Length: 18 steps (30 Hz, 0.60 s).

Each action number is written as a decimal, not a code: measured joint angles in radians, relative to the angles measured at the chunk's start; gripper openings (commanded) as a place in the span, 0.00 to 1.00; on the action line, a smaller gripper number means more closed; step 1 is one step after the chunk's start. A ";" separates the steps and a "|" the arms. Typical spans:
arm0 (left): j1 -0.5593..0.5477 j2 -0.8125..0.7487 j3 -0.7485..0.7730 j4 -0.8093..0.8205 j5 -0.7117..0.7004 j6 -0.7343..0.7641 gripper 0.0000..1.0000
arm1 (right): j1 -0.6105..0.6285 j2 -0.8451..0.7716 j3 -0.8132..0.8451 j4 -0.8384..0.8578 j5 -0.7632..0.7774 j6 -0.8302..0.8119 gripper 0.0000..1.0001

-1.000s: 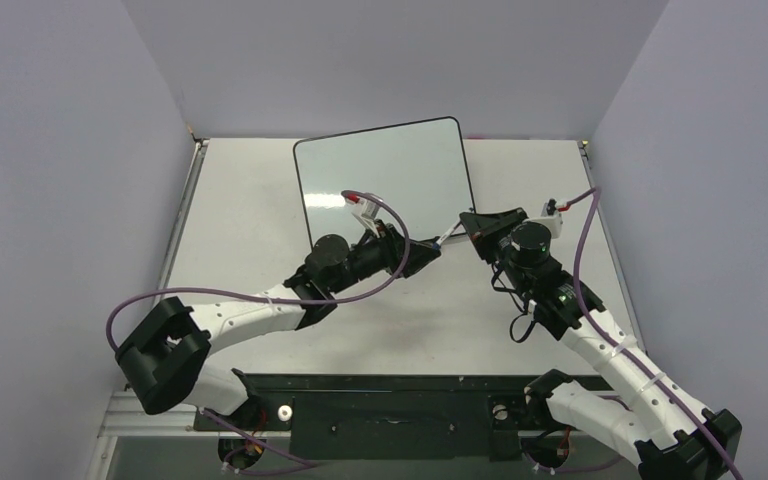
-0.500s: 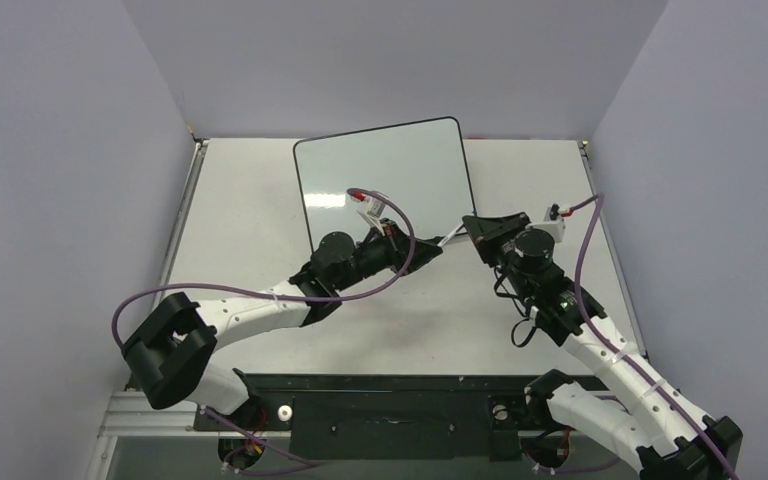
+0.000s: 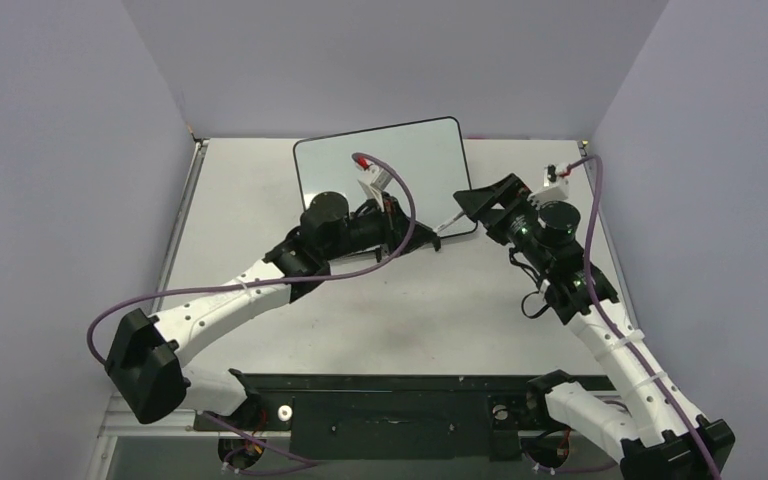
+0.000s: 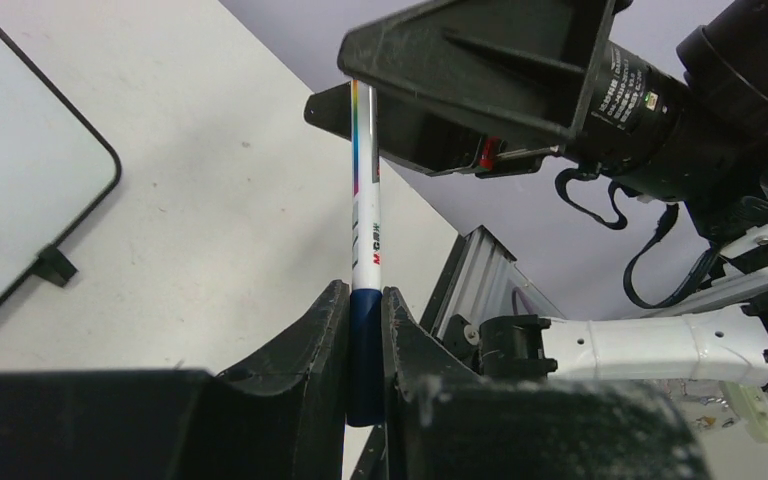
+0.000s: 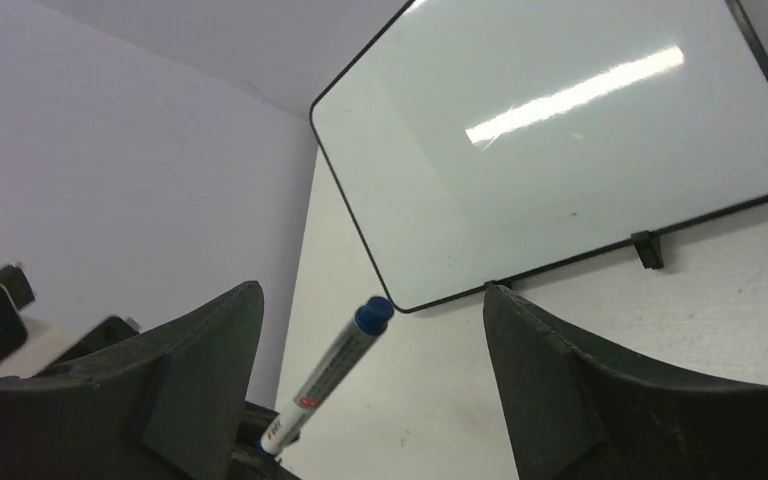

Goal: Write a sentence on the whiteboard
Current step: Pass from the right arm to the left, then pass from the left arm to the right

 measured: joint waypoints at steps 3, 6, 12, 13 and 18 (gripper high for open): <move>0.042 -0.017 0.107 -0.160 0.029 0.059 0.00 | -0.024 0.041 0.061 0.007 -0.127 -0.097 0.74; 0.093 -0.043 0.170 -0.301 0.051 0.107 0.00 | -0.024 0.084 0.106 0.016 -0.258 -0.189 0.74; 0.219 -0.084 0.268 -0.549 0.222 0.209 0.00 | -0.023 0.114 0.113 0.048 -0.454 -0.294 0.74; 0.251 -0.087 0.296 -0.590 0.272 0.230 0.00 | -0.018 0.119 0.111 0.074 -0.490 -0.296 0.74; 0.340 -0.090 0.387 -0.691 0.451 0.262 0.00 | 0.023 0.130 0.094 0.219 -0.633 -0.294 0.74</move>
